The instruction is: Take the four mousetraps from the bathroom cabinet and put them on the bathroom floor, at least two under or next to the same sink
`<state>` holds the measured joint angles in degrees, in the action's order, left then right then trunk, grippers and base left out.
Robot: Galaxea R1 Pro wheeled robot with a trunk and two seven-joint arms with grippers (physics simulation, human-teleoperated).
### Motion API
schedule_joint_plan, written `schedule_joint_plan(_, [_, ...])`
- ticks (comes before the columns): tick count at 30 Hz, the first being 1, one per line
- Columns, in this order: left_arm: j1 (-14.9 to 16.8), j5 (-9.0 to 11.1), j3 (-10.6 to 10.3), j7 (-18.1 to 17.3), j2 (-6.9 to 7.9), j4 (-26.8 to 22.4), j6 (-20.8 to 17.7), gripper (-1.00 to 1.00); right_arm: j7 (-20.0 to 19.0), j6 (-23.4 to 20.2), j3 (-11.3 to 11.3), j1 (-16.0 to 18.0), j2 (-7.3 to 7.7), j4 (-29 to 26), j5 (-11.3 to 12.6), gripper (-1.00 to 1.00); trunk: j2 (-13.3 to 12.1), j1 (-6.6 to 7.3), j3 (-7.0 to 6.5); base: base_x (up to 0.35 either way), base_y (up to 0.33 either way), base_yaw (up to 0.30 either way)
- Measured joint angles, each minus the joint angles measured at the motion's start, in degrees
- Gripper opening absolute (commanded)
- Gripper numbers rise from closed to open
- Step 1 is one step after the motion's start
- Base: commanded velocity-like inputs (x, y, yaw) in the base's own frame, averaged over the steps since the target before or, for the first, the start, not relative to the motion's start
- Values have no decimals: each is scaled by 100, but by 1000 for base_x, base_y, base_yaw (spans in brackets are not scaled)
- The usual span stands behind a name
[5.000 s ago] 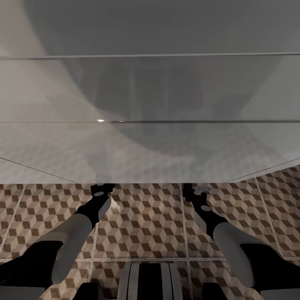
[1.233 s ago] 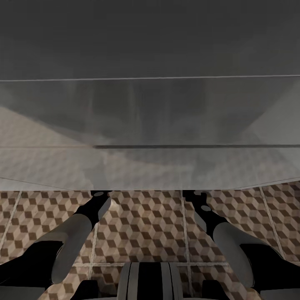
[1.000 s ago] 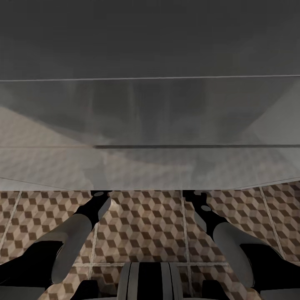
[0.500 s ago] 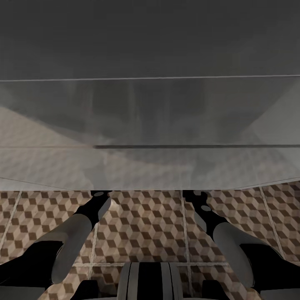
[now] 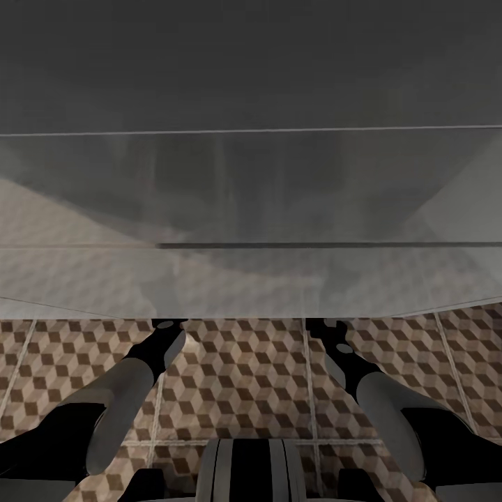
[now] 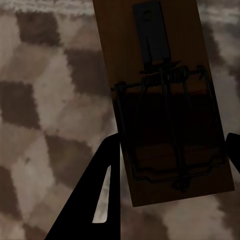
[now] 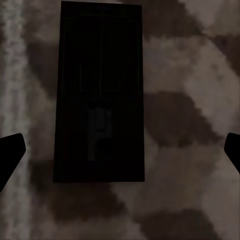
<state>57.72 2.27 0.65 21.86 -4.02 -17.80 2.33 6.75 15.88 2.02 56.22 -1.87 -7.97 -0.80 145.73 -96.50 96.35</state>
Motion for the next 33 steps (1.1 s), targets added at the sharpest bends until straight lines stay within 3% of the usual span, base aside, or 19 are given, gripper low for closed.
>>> schedule_joint_plan(33, [0,8,-22,-51,9,123,-30,-100,-8,0,8,0,10,0,0,100,0,0,0,0,0,0])
